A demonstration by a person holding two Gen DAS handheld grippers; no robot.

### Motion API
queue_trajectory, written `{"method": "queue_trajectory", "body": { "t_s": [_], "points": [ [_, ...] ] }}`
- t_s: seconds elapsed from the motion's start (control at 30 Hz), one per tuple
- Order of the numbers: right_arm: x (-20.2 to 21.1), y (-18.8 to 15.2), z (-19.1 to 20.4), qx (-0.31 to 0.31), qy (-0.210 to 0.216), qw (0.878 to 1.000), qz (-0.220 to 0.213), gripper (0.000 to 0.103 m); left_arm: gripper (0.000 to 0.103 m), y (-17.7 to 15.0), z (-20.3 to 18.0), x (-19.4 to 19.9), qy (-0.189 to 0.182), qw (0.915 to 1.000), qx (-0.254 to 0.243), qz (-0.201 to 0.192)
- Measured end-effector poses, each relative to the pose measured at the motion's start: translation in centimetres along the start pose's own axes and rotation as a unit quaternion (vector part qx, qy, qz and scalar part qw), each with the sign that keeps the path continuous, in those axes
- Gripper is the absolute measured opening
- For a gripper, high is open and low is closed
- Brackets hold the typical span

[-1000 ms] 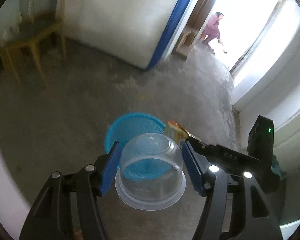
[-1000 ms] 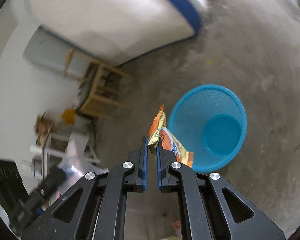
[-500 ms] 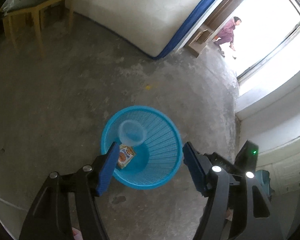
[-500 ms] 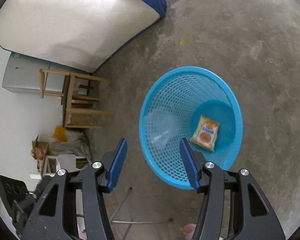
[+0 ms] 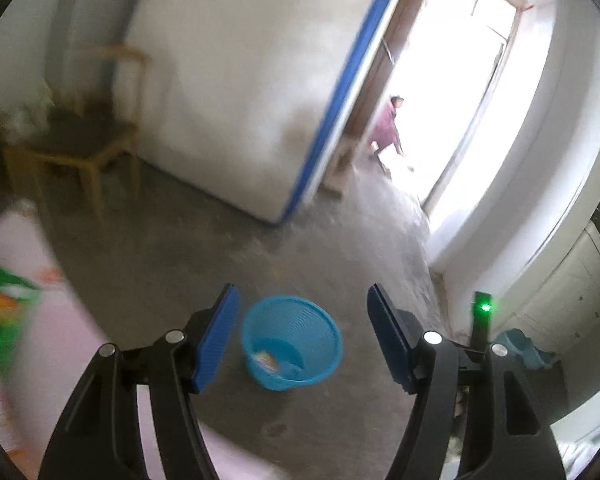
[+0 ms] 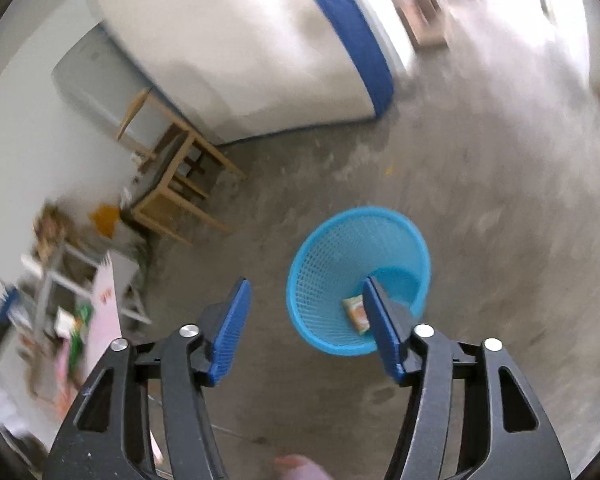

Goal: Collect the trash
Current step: 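Return both tools to the table toward the grey box and white bottle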

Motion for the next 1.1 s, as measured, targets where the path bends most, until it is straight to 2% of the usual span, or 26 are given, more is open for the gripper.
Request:
{"method": "queue_trajectory", "body": {
  "t_s": [0.07,0.13,0.2,0.23,0.3,0.33,0.4,0.47,0.53,0.63,0.7,0.77,0.87,1.1],
  "points": [
    [2.7,-1.0,3.4,0.072,-0.011,0.997,-0.027,0.059,0.064,-1.5,2.1,5.9,0.024,0.9994,0.005,-0.025],
    [5.1,-2.2,7.1,0.132,-0.006,0.990,-0.053,0.063,0.064,-3.5,4.1,11.3,0.065,0.9972,0.011,-0.034],
    [7.7,-3.5,11.1,0.187,0.013,0.979,-0.083,0.079,0.064,-6.6,6.7,17.3,0.117,0.9913,0.033,-0.049],
    [8.9,-4.1,12.9,0.209,0.024,0.972,-0.100,0.094,0.064,-7.9,7.5,19.6,0.135,0.9878,0.045,-0.062],
    [11.1,-5.8,16.5,0.246,0.029,0.958,-0.142,0.095,0.065,-11.4,9.5,24.7,0.174,0.9771,0.084,-0.090],
    [11.6,-6.5,17.9,0.256,0.026,0.954,-0.155,0.095,0.066,-13.8,10.7,27.4,0.194,0.9690,0.111,-0.106],
    [12.2,-8.7,20.7,0.272,0.046,0.948,-0.158,0.095,0.067,-17.5,11.8,30.7,0.211,0.9571,0.155,-0.124],
    [11.7,-10.6,22.7,0.273,0.096,0.949,-0.123,0.095,0.068,-21.8,13.0,33.5,0.218,0.9433,0.209,-0.137],
    [10.9,-12.4,24.6,0.274,0.123,0.950,-0.080,0.095,0.069,-26.0,13.6,35.0,0.222,0.9323,0.250,-0.139],
    [9.4,-15.7,27.7,0.283,0.178,0.942,-0.005,0.095,0.069,-29.9,14.1,35.5,0.217,0.9257,0.282,-0.129],
    [8.6,-17.2,29.5,0.291,0.195,0.936,0.041,0.095,0.069,-32.6,14.3,35.2,0.207,0.9227,0.303,-0.117],
    [8.4,-19.0,31.2,0.305,0.202,0.927,0.080,0.095,0.069,-34.3,14.0,34.7,0.212,0.9186,0.314,-0.113],
    [7.5,-20.8,33.0,0.332,0.180,0.918,0.125,0.095,0.069,-35.7,14.1,34.3,0.228,0.9134,0.319,-0.110],
    [8.0,-24.5,36.1,0.333,0.198,0.902,0.188,0.095,0.073,-37.6,15.4,34.6,0.231,0.9048,0.340,-0.112]
  ]
}}
Point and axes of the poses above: each gripper's, at about its wrist camera, not at the fingertips, and x roughly against the way its jaws point, z to its left, y to its top, the point moved 5 cm from there along -x, roughly the way its jaws point, and after that the axes turned 7 degrees about z, right-handed, at the moved point
